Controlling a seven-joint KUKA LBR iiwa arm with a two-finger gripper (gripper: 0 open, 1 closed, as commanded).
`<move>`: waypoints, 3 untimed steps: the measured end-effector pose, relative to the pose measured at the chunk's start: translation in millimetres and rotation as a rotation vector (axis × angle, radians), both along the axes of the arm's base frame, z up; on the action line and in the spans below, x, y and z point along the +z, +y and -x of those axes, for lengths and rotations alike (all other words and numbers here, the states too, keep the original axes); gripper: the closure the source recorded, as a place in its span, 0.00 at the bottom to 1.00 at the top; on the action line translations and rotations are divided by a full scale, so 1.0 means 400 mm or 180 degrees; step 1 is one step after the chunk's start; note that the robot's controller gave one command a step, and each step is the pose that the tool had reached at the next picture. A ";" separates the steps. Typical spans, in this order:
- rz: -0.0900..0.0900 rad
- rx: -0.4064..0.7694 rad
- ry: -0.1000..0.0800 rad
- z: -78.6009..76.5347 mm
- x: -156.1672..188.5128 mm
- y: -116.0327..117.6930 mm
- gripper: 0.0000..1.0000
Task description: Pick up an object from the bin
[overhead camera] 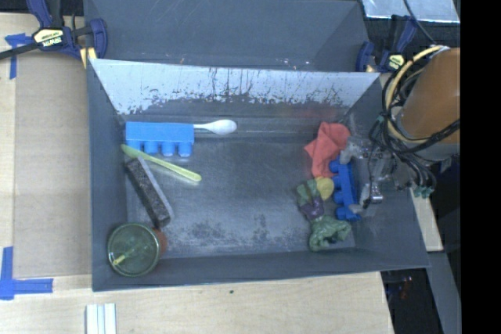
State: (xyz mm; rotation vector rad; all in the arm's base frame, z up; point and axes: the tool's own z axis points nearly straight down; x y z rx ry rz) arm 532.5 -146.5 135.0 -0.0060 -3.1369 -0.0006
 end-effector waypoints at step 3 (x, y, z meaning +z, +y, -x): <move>0.0023 0.1328 -0.0075 0.008 -0.148 0.062 1.00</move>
Offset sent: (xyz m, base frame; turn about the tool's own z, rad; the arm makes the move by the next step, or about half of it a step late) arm -0.0254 0.0213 -0.0650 -0.4050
